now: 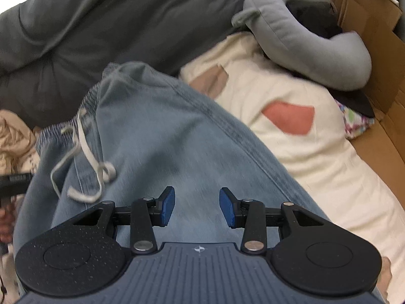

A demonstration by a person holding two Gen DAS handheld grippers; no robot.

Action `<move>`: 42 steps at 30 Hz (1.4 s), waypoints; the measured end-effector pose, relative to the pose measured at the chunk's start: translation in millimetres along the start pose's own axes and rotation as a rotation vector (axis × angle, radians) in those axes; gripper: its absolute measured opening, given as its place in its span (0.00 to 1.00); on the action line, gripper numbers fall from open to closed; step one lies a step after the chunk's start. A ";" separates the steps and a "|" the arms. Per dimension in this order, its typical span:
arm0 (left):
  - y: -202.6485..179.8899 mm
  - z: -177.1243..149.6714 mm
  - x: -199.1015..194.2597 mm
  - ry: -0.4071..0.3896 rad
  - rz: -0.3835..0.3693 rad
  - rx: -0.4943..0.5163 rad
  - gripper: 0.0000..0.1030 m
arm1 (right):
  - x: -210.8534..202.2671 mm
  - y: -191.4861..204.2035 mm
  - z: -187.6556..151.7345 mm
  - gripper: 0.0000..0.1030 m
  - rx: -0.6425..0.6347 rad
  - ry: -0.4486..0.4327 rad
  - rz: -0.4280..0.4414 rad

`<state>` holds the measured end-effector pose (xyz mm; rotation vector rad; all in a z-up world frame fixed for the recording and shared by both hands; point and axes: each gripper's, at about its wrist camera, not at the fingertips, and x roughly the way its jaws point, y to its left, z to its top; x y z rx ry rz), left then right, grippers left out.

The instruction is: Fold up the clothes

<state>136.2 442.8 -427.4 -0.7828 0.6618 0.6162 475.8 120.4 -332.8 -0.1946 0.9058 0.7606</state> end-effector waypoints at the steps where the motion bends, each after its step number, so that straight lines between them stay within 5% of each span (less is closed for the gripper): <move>1: -2.2 -0.6 -2.2 -0.003 0.013 0.020 0.21 | 1.9 2.6 4.9 0.44 0.000 -0.009 0.004; 14: -0.5 22.1 -51.9 -0.114 0.156 0.105 0.12 | 40.7 38.7 72.6 0.44 -0.119 -0.064 0.036; 26: 25.5 40.8 -75.3 -0.158 0.274 0.108 0.12 | 123.4 88.4 154.5 0.45 -0.245 -0.064 0.071; 42: 43.4 58.5 -52.4 -0.076 0.313 0.152 0.12 | 244.0 118.7 181.6 0.51 -0.403 0.213 0.133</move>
